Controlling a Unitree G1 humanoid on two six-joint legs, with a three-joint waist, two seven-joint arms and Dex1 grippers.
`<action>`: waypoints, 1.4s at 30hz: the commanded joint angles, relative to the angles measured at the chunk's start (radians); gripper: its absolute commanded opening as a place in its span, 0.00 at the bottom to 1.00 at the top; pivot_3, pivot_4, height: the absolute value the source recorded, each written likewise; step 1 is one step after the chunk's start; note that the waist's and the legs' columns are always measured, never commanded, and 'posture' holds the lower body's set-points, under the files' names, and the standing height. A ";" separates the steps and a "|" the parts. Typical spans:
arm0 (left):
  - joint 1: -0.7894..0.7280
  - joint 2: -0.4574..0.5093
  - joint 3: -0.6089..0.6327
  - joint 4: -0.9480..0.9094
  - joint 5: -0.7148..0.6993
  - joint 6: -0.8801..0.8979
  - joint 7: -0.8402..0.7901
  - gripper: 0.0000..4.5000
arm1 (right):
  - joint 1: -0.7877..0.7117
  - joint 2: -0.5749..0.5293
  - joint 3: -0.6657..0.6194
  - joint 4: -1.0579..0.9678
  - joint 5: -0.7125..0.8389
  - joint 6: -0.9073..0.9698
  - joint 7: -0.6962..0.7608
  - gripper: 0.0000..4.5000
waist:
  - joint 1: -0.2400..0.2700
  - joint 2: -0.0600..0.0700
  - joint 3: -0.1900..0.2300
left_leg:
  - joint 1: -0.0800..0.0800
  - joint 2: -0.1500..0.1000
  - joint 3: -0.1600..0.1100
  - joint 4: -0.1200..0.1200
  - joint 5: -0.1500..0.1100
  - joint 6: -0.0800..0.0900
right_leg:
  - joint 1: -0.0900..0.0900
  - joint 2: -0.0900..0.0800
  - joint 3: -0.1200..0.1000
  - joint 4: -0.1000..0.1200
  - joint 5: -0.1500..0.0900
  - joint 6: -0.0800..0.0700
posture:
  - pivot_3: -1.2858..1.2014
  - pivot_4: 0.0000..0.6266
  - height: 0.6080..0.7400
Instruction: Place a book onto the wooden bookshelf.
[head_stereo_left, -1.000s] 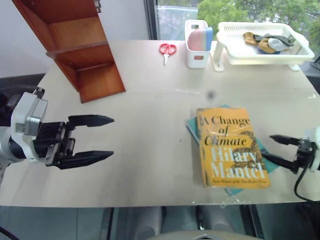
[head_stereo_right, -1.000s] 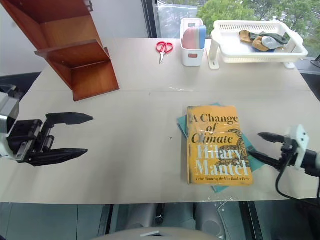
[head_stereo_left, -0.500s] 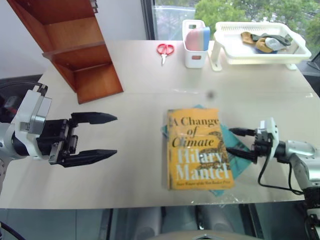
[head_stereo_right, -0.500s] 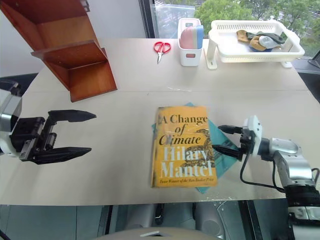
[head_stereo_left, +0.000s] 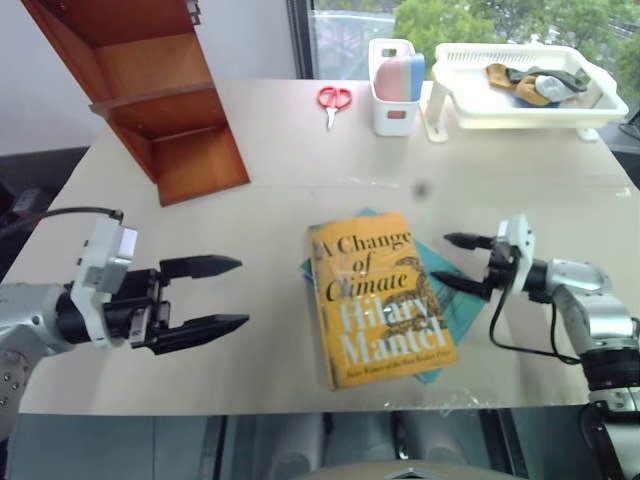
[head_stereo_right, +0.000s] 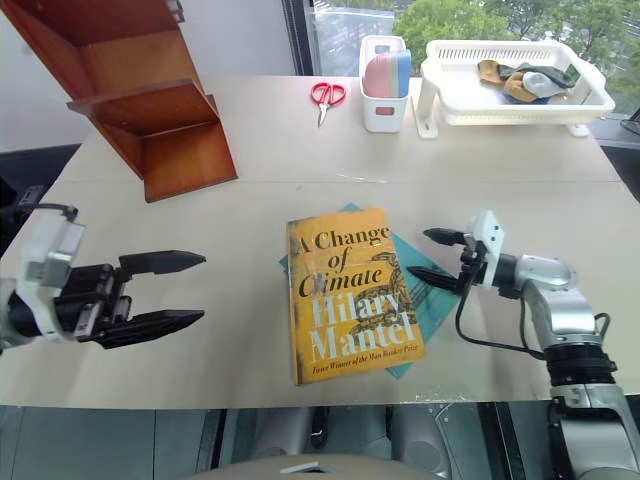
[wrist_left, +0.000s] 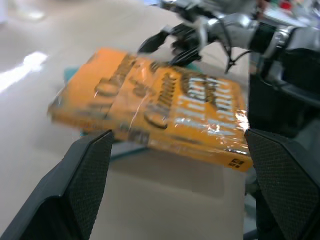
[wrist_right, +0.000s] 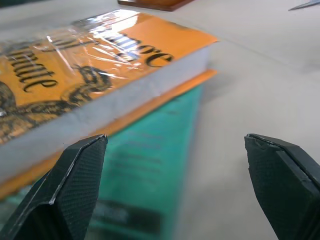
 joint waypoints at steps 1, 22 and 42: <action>0.042 -0.066 -0.033 -0.084 -0.091 0.086 0.139 0.98 | 0.037 -0.071 -0.105 -0.098 0.082 -0.001 0.049 1.00 | 0.001 0.000 0.000 | 0.000 0.000 0.000 0.000 0.000 0.000 | 0.000 0.000 0.000 0.000 0.000 0.000 | 0.52 0.24 1.00; -0.124 -0.399 -0.362 0.144 -0.669 0.383 0.784 0.98 | 0.386 -0.398 -0.416 -0.644 0.485 0.460 0.168 1.00 | 0.032 0.003 0.000 | -0.001 -0.002 -0.003 0.005 0.000 0.001 | 0.001 -0.001 -0.001 0.003 0.000 0.000 | 0.52 0.24 1.00; -0.135 -0.342 -0.379 0.171 -0.753 0.441 0.739 0.15 | 0.363 -0.498 -0.521 -0.600 0.513 0.501 0.281 1.00 | 0.021 0.003 0.000 | -0.001 -0.001 -0.001 0.004 0.000 0.001 | 0.001 0.000 0.000 0.000 0.000 0.000 | 0.52 0.24 1.00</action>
